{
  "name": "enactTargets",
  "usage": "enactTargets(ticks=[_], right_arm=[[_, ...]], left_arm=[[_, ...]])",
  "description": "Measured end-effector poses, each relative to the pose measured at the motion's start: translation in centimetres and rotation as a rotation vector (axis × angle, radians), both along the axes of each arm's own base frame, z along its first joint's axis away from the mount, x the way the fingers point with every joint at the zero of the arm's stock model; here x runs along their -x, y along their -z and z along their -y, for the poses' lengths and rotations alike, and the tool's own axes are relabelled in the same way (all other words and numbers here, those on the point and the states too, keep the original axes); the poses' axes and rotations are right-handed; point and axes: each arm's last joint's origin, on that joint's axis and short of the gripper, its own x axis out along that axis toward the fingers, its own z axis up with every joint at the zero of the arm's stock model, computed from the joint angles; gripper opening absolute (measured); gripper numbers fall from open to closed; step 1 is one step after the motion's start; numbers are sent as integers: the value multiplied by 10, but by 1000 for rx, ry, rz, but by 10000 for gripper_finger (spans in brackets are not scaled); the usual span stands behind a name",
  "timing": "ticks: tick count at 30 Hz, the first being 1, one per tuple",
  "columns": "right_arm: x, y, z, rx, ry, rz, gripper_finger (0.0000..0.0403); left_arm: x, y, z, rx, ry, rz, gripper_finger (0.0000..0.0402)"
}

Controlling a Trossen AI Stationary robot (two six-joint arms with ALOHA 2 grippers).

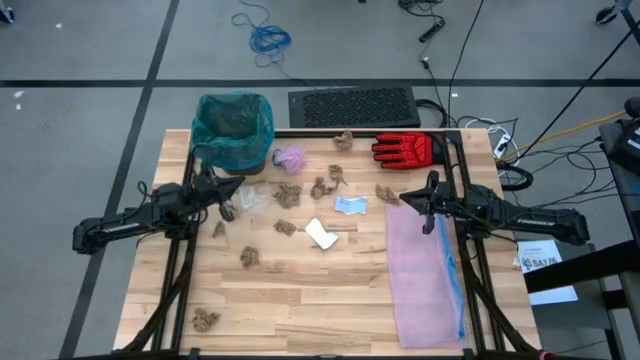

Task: Place trash/remove bag and relplace
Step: Put the brown napkin into the trash bin

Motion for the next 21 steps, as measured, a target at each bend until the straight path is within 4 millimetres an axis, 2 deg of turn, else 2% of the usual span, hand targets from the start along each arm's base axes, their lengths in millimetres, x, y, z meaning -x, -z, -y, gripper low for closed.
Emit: enactTargets(ticks=[4,7,9,12,14,21], right_arm=[[0,0,0,0,0,0,0],[0,0,0,0,0,0,0],[0,0,0,0,0,0,0],[0,0,0,0,0,0,0],[0,0,0,0,0,2,0],[0,-1,0,1,0,6,0]], left_arm=[[1,-15,4,-34,125,140,0],[3,-33,10,-10,324,165,0],[-1,-45,12,25,382,146,0],[-20,-46,12,97,421,-58,0],[-36,-58,13,91,440,-161,0],[-105,-69,7,196,398,-577,0]])
